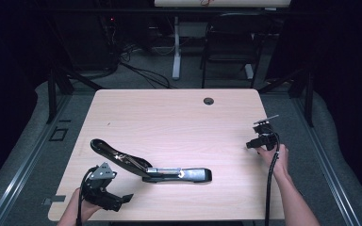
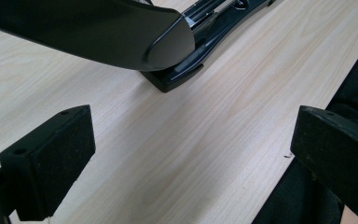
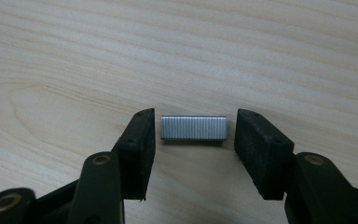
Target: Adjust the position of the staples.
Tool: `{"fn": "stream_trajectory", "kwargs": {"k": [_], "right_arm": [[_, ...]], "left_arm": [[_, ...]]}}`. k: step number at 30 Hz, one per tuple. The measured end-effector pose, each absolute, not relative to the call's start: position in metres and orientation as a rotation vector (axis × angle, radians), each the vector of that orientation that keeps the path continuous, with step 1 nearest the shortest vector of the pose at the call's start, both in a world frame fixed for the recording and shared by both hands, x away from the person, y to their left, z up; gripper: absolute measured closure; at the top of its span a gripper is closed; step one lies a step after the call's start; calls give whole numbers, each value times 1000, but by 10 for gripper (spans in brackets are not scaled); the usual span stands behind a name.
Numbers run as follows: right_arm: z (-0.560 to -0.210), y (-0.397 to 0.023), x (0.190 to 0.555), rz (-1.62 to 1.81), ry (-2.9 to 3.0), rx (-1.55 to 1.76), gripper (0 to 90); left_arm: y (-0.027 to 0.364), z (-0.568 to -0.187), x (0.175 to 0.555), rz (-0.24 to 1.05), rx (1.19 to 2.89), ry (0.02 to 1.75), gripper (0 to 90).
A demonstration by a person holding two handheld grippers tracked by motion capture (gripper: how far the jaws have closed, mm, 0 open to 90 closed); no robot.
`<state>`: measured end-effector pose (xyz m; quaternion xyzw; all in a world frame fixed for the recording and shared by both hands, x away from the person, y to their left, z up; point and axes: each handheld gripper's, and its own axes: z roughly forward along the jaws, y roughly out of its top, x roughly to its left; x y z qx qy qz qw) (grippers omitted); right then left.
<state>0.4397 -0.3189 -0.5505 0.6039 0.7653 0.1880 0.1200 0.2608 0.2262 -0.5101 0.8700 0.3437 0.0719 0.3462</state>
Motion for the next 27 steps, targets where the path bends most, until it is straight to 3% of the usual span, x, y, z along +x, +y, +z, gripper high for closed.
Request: {"fn": "stream_trajectory", "kwargs": {"k": [4,27], "right_arm": [[-551,-317,440,547,2228,1764,562],[-534,-310,432,578,2250,1679,568]], "left_arm": [[226,-510,261,188,2261,892,0],[227,-512,264,189,2287,920,0]]}}
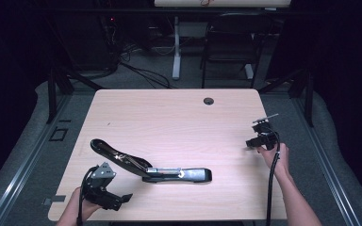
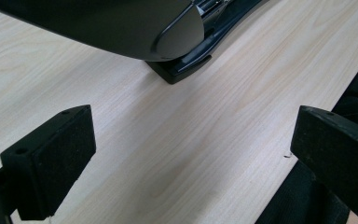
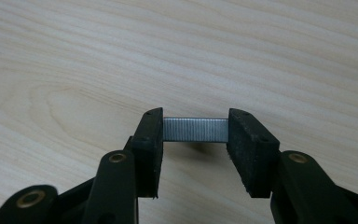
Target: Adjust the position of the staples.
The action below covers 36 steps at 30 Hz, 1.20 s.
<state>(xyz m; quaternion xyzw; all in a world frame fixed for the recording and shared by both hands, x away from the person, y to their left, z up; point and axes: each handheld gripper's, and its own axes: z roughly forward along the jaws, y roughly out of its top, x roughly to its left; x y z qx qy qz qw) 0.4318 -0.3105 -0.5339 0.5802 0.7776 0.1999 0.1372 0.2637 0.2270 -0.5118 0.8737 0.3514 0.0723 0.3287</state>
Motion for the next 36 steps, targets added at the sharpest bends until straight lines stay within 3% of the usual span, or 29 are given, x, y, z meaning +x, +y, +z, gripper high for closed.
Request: {"fn": "stream_trajectory", "kwargs": {"k": [36], "right_arm": [[-522,-249,407,557,2515,1415,568]], "left_arm": [[227,-512,264,196,2299,917,0]]}}
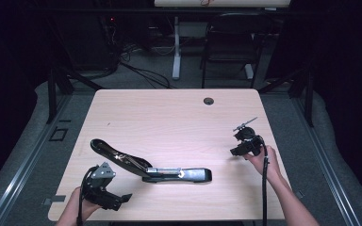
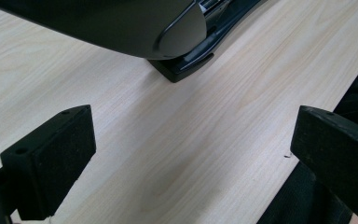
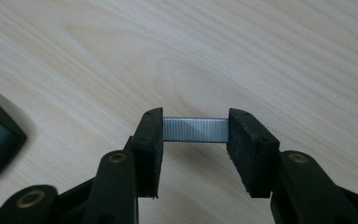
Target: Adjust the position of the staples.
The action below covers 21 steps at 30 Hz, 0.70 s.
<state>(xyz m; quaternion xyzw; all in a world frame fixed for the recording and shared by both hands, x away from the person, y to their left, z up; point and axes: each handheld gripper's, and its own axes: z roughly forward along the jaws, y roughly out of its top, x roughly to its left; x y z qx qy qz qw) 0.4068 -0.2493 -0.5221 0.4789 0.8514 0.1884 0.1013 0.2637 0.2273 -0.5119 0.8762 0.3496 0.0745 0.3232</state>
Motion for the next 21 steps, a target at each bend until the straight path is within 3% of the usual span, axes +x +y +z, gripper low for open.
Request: {"fn": "stream_trajectory", "kwargs": {"k": [21], "right_arm": [[-529,-209,388,478,2701,1208,568]], "left_arm": [[226,-513,264,197,2316,913,0]]}}
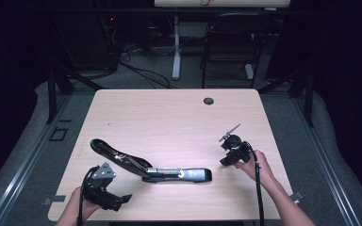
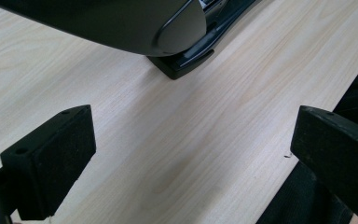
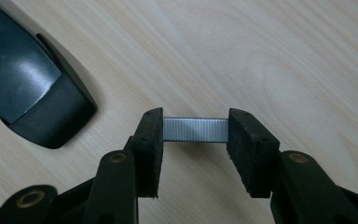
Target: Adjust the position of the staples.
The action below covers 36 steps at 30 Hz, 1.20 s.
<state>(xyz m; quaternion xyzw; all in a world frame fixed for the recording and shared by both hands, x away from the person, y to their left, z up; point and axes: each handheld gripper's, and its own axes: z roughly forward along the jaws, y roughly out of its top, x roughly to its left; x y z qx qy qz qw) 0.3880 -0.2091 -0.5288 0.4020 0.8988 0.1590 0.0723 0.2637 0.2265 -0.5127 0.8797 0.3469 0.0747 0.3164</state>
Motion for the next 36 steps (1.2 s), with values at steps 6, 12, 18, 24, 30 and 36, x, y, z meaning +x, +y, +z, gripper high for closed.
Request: {"fn": "stream_trajectory", "kwargs": {"k": [6,12,18,24,30,36], "right_arm": [[-531,-202,385,438,2746,1153,567],[-534,-196,382,409,2782,1122,568],[-537,-189,376,386,2809,1089,567],[-539,-183,372,315,2850,1042,567],[-539,-181,367,290,2871,1013,567],[-541,-179,361,297,2942,920,566]], "left_arm": [[226,-513,264,195,2323,908,0],[226,-513,264,203,2323,905,0],[226,-512,263,206,2321,903,0],[226,-512,264,208,2322,901,0],[226,-512,263,210,2322,899,0],[225,-512,263,207,2321,897,0]]}}
